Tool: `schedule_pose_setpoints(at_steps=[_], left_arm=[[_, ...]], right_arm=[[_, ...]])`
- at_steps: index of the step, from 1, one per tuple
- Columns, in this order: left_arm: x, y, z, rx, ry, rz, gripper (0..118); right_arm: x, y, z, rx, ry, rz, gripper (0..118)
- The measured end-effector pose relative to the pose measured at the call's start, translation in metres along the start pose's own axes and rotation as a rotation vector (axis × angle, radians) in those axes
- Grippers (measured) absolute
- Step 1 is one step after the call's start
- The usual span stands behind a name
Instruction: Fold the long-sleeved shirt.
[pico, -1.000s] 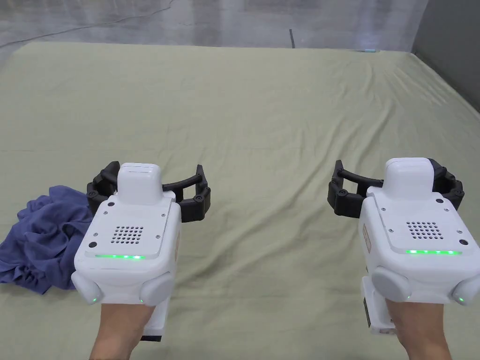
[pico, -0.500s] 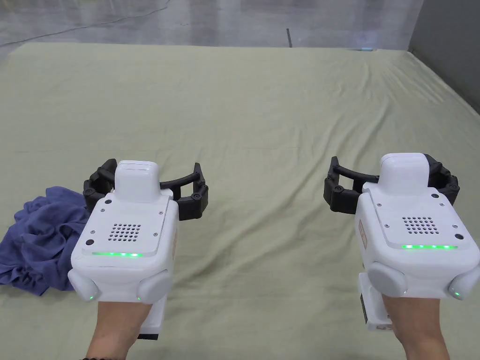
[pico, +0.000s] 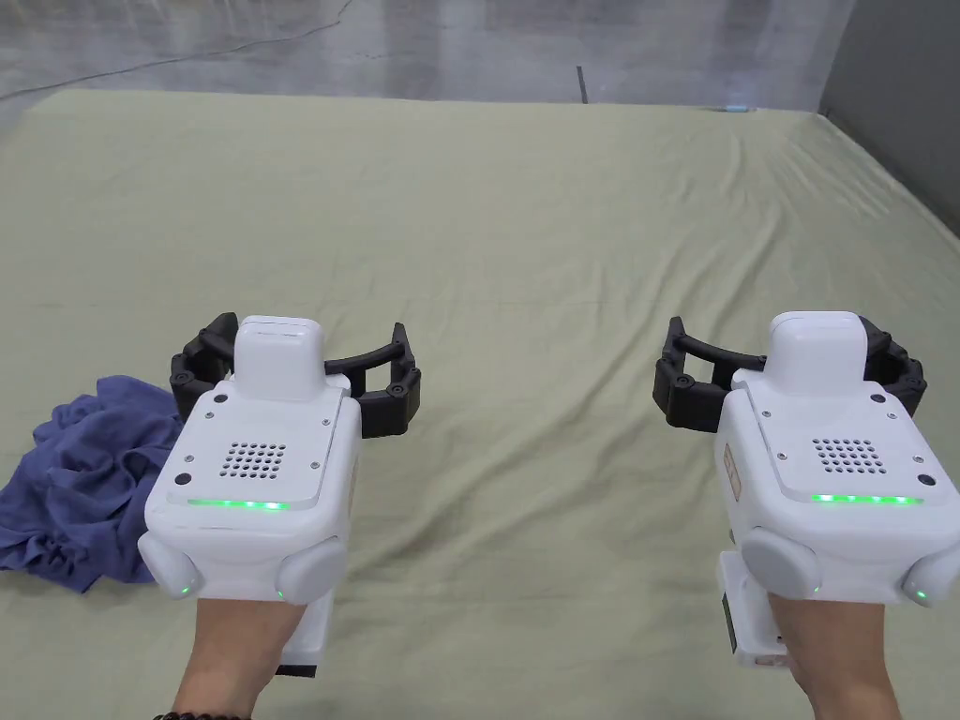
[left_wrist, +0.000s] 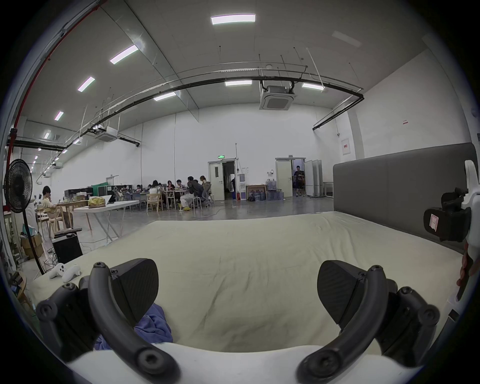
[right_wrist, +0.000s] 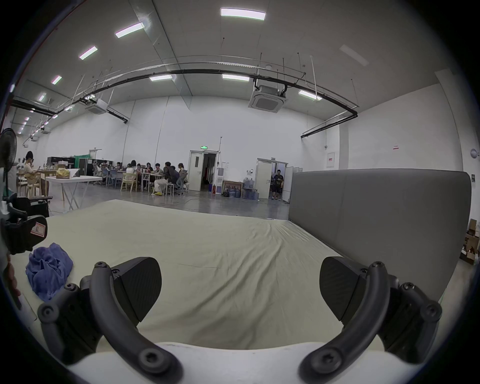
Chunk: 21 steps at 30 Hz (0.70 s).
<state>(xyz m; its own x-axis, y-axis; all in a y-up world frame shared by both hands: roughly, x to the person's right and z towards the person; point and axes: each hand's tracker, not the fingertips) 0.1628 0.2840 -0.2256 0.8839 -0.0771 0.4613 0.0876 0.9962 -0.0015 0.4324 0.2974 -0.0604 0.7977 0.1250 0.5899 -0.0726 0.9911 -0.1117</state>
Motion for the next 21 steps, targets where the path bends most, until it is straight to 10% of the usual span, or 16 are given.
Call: schedule_pose_setpoints(at_steps=[21], left_arm=[[-0.0011,0.0007,0.0033,0.014,0.009,0.011,118]], right_arm=[[-0.0001,-0.0004,0.0027,0.005,0.031,-0.010,118]])
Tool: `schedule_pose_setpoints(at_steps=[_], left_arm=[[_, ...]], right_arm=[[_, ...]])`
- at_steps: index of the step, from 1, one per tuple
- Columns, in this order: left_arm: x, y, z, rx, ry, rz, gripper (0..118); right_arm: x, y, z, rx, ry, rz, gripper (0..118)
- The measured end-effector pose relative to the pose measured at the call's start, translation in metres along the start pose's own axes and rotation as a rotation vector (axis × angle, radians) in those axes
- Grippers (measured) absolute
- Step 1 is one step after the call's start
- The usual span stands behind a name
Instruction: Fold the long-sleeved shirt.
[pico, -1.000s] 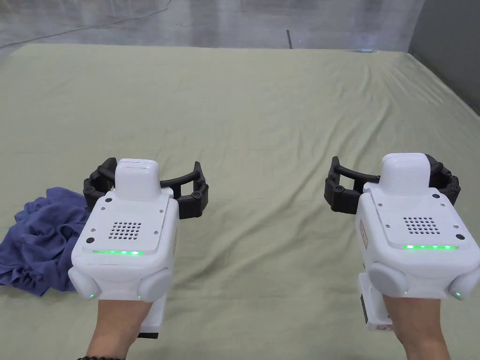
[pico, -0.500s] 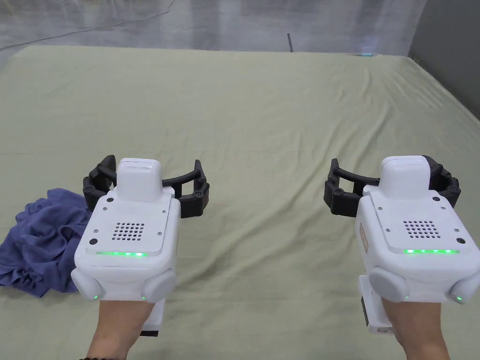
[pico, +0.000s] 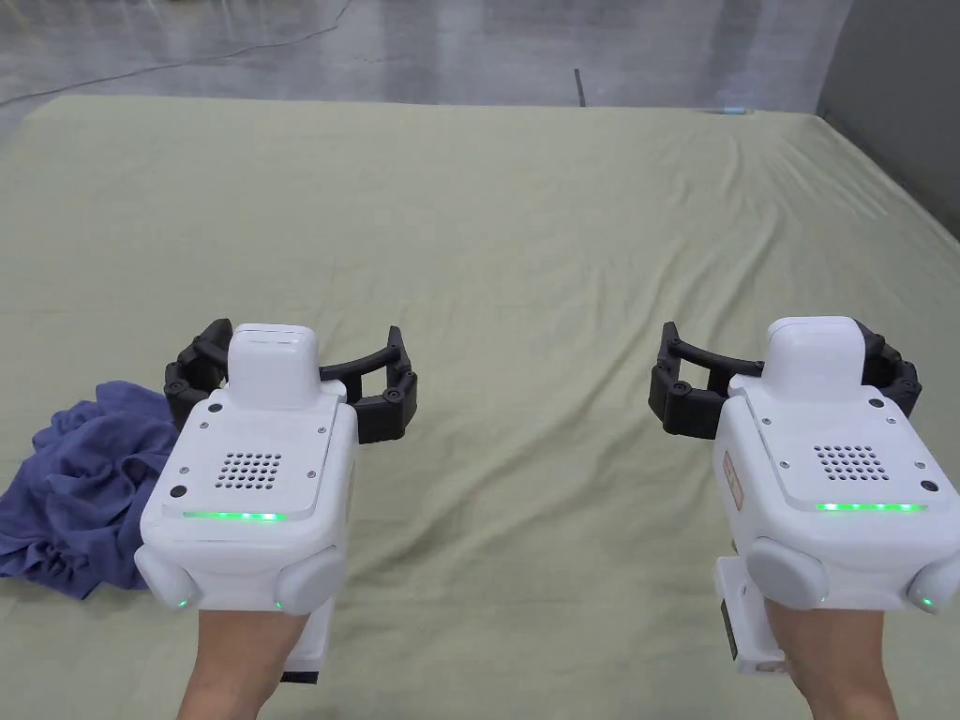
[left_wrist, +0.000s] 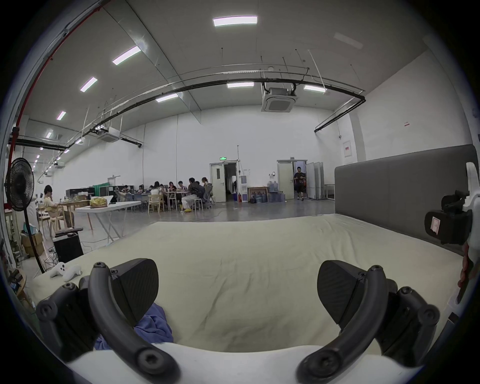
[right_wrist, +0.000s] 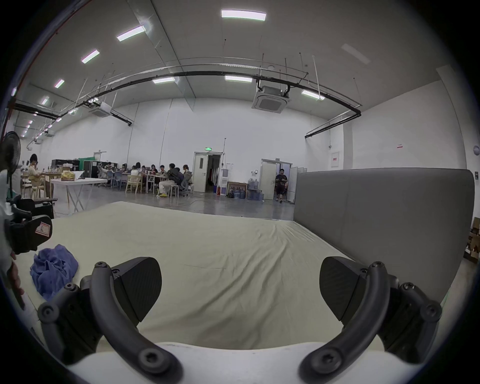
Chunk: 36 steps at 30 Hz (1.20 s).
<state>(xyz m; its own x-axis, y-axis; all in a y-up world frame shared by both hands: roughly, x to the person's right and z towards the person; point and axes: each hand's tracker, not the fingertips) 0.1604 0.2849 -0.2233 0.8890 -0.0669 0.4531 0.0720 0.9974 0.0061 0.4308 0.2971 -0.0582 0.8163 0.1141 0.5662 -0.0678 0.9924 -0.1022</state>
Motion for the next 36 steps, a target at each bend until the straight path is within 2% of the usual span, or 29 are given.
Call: schedule_pose_setpoints(at_steps=[10,14,16,23,27,28,29,30,31,32,33,36], left_arm=[[0.009,0.000,0.001,0.001,-0.006,-0.026,118],[0.009,-0.001,-0.001,-0.020,-0.024,-0.015,118],[0.010,-0.002,0.000,-0.022,-0.014,-0.015,118],[0.012,-0.002,0.002,-0.017,0.018,-0.053,118],[0.011,0.004,0.006,-0.102,0.044,0.016,118],[0.011,0.005,0.007,-0.089,0.045,0.014,99],[0.009,0.004,0.009,-0.065,0.035,0.016,30],[0.011,0.004,0.008,-0.066,0.056,0.002,0],[0.010,0.007,0.009,-0.073,0.060,-0.002,0],[0.007,0.009,0.011,-0.068,0.056,-0.006,0],[0.003,0.011,0.011,-0.075,0.044,0.001,0],[-0.007,0.013,0.012,-0.076,0.070,0.021,0]], right_arm=[[0.002,-0.001,0.001,-0.018,-0.022,0.005,118],[0.001,0.000,0.003,-0.018,-0.022,0.034,118],[0.001,0.000,0.003,-0.021,-0.002,0.023,118],[0.002,0.002,0.004,-0.030,-0.019,-0.024,118],[0.005,0.001,0.007,-0.064,-0.035,-0.056,118],[0.007,0.001,0.007,-0.074,-0.021,-0.077,110],[0.008,0.001,0.008,-0.066,-0.023,-0.083,60],[0.007,0.001,0.005,-0.085,-0.065,-0.070,2],[0.005,0.003,0.007,-0.116,-0.137,-0.027,2],[0.005,0.003,0.009,-0.114,-0.123,-0.042,2],[0.011,0.003,0.012,-0.121,-0.037,-0.085,2],[0.005,0.002,0.011,-0.120,-0.081,-0.065,2]])
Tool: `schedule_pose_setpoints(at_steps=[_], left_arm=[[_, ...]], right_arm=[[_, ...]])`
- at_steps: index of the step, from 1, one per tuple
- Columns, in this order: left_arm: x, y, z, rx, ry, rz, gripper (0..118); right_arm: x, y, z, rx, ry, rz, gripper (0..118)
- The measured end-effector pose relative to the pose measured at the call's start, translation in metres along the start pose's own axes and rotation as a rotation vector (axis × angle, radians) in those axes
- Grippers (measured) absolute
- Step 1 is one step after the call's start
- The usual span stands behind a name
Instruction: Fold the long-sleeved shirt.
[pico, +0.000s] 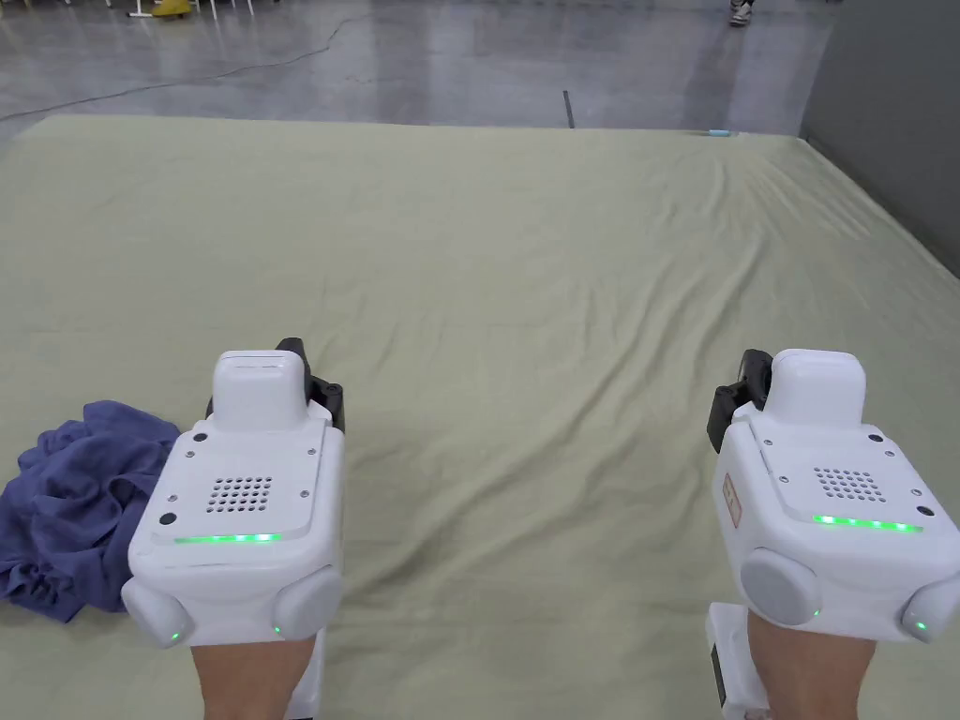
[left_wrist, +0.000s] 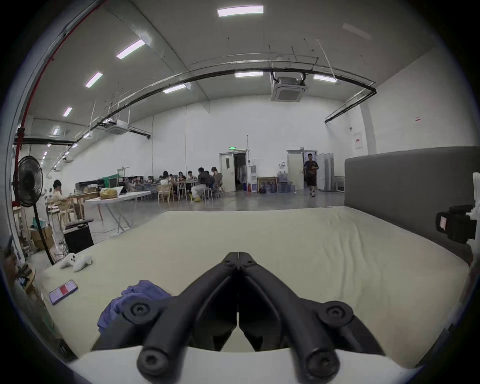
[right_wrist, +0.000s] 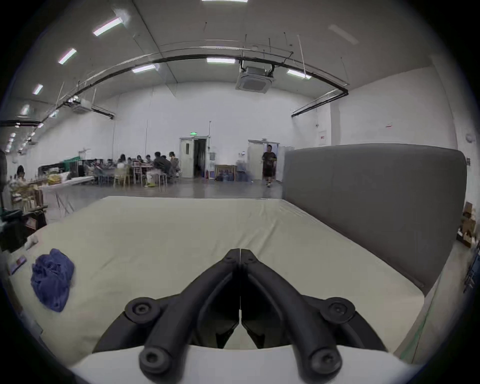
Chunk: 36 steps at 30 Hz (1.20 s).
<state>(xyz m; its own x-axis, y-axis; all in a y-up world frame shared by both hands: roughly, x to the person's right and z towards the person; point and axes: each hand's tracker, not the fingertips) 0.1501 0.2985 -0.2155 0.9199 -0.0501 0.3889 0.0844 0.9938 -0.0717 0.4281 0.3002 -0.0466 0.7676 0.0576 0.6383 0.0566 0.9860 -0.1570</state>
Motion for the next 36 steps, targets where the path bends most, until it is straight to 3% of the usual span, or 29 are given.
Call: schedule_pose_setpoints(at_steps=[5,16,22,25,26,27,28,29,30,33,35,36], left_arm=[[-0.043,0.003,0.007,0.012,0.125,-0.023,0],[-0.176,-0.002,0.069,-0.016,0.461,0.029,0],[-0.202,-0.004,0.075,-0.068,0.438,0.092,0],[-0.205,-0.009,0.053,-0.216,0.341,0.078,0],[-0.207,-0.011,0.040,-0.283,0.319,0.069,11],[-0.209,-0.015,0.022,-0.371,0.295,0.074,44],[-0.212,-0.020,0.007,-0.444,0.272,0.087,91],[-0.216,-0.029,-0.010,-0.495,0.261,0.132,118],[-0.216,-0.035,-0.022,-0.451,0.201,0.177,118],[-0.227,-0.060,-0.065,-0.640,0.191,0.279,118],[-0.227,-0.078,-0.092,-0.760,0.202,0.269,118],[-0.232,-0.082,-0.118,-0.802,0.203,0.230,106]], right_arm=[[-0.037,0.009,0.001,0.012,0.088,-0.004,2],[-0.235,0.022,0.006,0.082,0.567,0.046,2],[-0.274,0.033,0.011,0.063,0.670,0.053,2],[-0.280,0.030,0.011,0.036,0.696,0.076,2],[-0.281,0.029,0.011,0.037,0.698,0.083,2],[-0.281,0.026,0.013,0.033,0.700,0.090,2],[-0.282,0.025,0.013,0.026,0.704,0.095,2],[-0.282,0.024,0.012,0.018,0.708,0.098,2],[-0.281,0.023,0.011,0.010,0.713,0.099,2],[-0.280,0.017,0.010,-0.005,0.717,0.105,2],[-0.277,0.012,0.009,-0.033,0.723,0.092,2],[-0.275,0.010,0.007,-0.042,0.726,0.091,2]])
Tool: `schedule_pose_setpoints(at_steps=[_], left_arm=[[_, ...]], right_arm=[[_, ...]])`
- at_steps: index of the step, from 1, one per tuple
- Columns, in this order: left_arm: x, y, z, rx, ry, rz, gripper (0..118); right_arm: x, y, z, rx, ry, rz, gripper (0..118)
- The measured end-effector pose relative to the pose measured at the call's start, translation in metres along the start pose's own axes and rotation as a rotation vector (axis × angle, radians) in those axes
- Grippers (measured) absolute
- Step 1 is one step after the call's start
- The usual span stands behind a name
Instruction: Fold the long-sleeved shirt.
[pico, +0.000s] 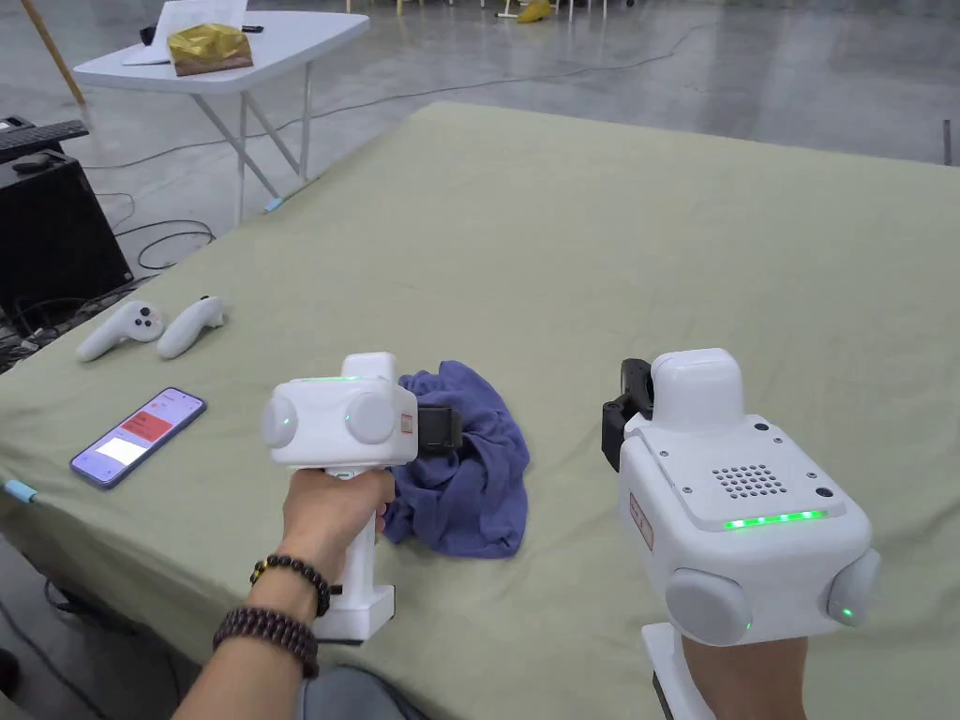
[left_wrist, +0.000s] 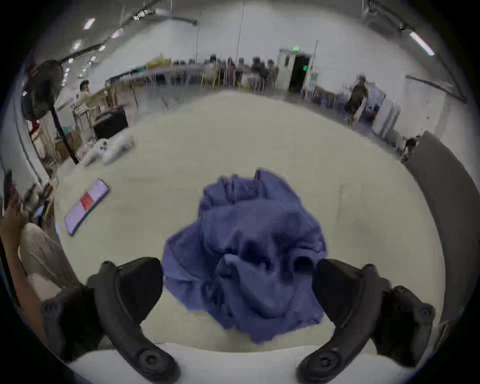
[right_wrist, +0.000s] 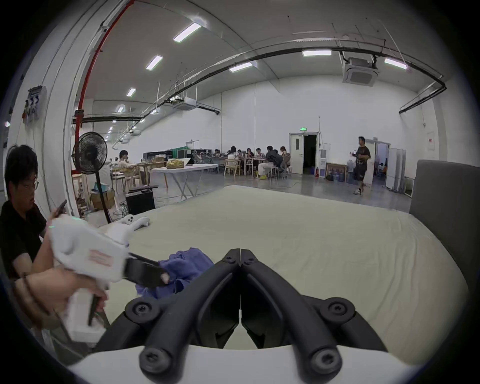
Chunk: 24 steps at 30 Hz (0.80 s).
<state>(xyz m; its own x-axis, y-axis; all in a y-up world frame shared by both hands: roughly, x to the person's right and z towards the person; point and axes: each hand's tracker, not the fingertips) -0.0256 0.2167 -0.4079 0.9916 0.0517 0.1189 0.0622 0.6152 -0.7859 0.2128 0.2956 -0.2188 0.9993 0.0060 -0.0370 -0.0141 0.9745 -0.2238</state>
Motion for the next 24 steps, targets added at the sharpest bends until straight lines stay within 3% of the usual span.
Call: schedule_pose_setpoints(at_steps=[1,2,3,5,9,14,18,21,24], left_arm=[[0.002,0.002,-0.013,-0.011,0.008,-0.019,83],[0.003,0.004,-0.023,-0.039,0.021,-0.018,45],[0.003,0.003,-0.033,-0.070,0.045,-0.011,32],[0.007,0.003,-0.045,-0.106,0.050,0.000,17],[0.016,0.005,-0.037,-0.077,0.025,-0.071,11],[0.053,0.032,0.017,0.103,-0.206,-0.077,11],[0.151,0.043,0.074,0.227,-0.348,-0.234,11],[0.230,0.054,0.082,0.217,-0.499,-0.260,11],[0.327,0.049,0.080,0.169,-0.632,-0.339,11]], right_arm=[[0.002,-0.002,-0.001,-0.007,-0.002,0.000,2],[0.003,-0.004,0.000,-0.012,-0.005,0.004,2],[0.004,-0.005,0.001,-0.017,-0.008,0.008,2],[0.011,-0.008,0.001,-0.032,-0.013,0.006,2],[0.025,-0.013,0.004,-0.049,-0.036,0.001,2],[0.050,-0.013,0.018,-0.051,-0.076,-0.011,2],[0.080,-0.009,0.042,-0.052,-0.161,-0.034,2],[0.113,-0.008,0.070,-0.030,-0.239,-0.100,2],[0.151,-0.010,0.102,-0.025,-0.322,-0.113,2]])
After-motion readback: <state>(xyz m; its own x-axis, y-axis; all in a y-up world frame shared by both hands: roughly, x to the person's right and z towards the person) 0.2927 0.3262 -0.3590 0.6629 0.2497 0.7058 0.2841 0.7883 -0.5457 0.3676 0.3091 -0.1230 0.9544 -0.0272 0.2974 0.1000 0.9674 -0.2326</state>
